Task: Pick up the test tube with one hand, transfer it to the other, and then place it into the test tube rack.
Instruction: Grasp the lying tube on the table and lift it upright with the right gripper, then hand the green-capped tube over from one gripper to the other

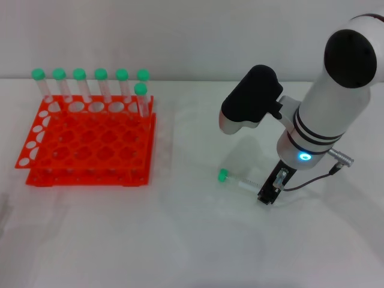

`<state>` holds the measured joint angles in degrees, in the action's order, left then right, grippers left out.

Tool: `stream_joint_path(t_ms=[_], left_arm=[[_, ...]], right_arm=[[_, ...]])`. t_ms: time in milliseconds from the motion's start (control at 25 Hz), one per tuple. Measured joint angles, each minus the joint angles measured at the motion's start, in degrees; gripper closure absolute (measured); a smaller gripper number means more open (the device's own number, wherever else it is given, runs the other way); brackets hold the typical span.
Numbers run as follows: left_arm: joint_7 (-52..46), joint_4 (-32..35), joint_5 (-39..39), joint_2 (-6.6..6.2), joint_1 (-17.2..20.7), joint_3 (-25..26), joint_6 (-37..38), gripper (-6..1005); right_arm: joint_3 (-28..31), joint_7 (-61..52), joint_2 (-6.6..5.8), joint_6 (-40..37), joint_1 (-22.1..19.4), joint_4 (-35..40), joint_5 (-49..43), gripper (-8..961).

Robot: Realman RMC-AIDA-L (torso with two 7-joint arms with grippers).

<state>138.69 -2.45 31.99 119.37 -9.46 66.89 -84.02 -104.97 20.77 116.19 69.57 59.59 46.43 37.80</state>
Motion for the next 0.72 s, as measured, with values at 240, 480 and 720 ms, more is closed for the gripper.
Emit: stream_joint_path(t_ms=[240,480,720], left_arm=[[0.0,0.0,0.8,0.14,0.3,0.4,-0.4,129],[-2.0,0.0,1.9,0.23,0.2,0.3,0.0,129],[-2.4,-0.3,1.2,0.17,-0.3,0.0,-0.3,129]], right_arm=[[0.5,0.0,-0.05,-0.4,-0.2,0.1,0.1,692],[5.8,1.8,-0.58,0.4,-3.5,5.2,0.2,766],[21.8,12.7,-0.61,0.1,-16.2,19.9,5.6,761]])
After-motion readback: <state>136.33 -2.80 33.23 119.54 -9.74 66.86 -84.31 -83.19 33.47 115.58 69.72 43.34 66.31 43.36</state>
